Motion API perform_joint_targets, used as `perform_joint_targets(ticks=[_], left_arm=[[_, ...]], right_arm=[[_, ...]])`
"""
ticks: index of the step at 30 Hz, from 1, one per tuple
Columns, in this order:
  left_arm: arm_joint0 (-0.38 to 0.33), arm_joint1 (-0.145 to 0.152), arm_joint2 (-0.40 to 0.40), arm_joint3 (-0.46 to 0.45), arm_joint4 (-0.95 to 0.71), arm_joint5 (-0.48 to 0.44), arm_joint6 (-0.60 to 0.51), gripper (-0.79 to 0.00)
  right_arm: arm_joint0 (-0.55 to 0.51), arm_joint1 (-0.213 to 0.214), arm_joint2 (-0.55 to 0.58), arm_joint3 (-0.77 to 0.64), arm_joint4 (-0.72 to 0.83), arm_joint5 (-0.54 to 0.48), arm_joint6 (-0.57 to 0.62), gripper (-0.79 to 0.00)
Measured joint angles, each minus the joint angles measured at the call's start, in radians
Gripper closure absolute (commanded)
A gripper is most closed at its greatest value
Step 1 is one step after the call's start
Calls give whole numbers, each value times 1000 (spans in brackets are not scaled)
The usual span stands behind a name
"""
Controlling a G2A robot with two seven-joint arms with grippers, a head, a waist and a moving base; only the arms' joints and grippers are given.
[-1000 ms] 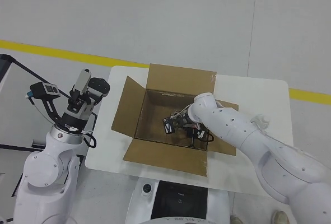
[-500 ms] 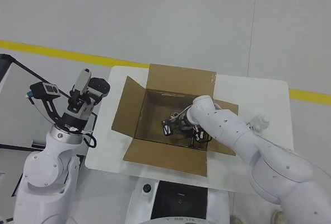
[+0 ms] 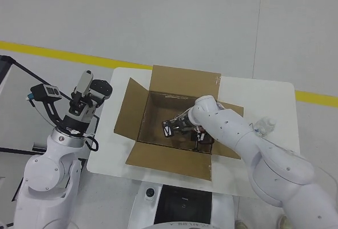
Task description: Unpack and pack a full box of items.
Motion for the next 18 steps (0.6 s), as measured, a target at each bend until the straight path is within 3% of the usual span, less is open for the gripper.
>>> perform_joint_targets(ticks=[11,18], left_arm=[[0,0,0,0,0,0,0,-785],[0,0,0,0,0,0,0,-785]], right_arm=[[40,51,38,-96,-45,43,-114,0],[36,154,124,-312,-64,45,-73,0]])
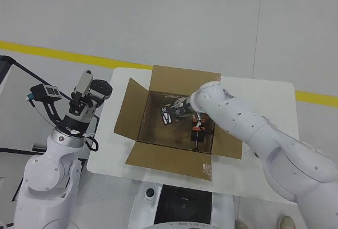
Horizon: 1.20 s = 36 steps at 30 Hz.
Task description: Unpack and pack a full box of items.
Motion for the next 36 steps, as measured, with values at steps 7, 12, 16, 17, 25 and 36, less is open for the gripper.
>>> perform_joint_targets(ticks=[7,12,16,17,25,36], left_arm=[[0,0,0,0,0,0,0,-785],[0,0,0,0,0,0,0,-785],[0,0,0,0,0,0,0,-785],[0,0,0,0,0,0,0,-785],[0,0,0,0,0,0,0,-785],[0,0,0,0,0,0,0,-785]], right_arm=[[-136,158,185,-395,-33,7,176,0],[-309,261,353,-677,-60,-59,302,0],[-395,294,421,-750,-59,-99,336,0],[-402,296,425,-746,-60,-106,338,0],[-332,251,332,-567,-46,-138,355,-231],[-145,84,106,-209,-10,-151,323,-336]])
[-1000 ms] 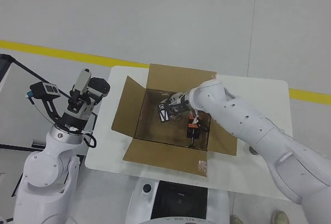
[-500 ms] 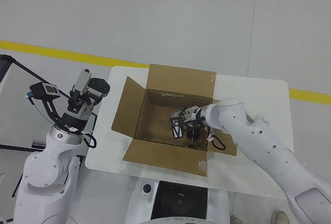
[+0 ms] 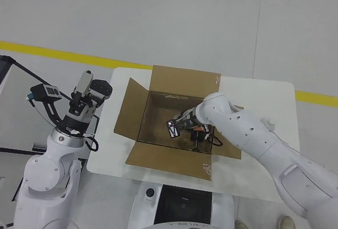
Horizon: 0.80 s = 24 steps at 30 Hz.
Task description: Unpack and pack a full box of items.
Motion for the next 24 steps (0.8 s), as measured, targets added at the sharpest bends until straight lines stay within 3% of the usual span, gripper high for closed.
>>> perform_joint_targets(ticks=[12,19,22,24], left_arm=[[0,0,0,0,0,0,0,-785],[0,0,0,0,0,0,0,-785],[0,0,0,0,0,0,0,-785],[0,0,0,0,0,0,0,-785]], right_arm=[[87,-194,-156,324,-32,32,-60,-345],[109,-268,-194,451,-64,55,-113,-391],[113,-293,-206,496,-77,62,-136,-477],[115,-310,-213,524,-84,66,-147,-453]])
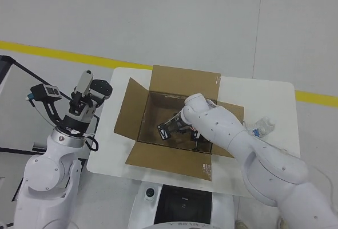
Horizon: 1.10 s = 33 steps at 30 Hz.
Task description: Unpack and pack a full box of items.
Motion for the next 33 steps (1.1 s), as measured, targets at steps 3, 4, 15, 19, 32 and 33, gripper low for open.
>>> perform_joint_targets(ticks=[3,4,15,19,32,33], left_arm=[[0,0,0,0,0,0,0,-785],[0,0,0,0,0,0,0,-785],[0,0,0,0,0,0,0,-785],[0,0,0,0,0,0,0,-785],[0,0,0,0,0,0,0,-785],[0,0,0,0,0,0,0,-785]], right_arm=[[1,-21,-7,39,-7,6,-16,-369],[1,-27,-9,50,-9,7,-20,-366],[3,-84,-24,153,-27,18,-50,-151],[4,-98,-26,172,-32,22,-57,0],[28,-109,-31,209,-56,73,-200,0],[32,-107,-30,211,-56,77,-216,0]])
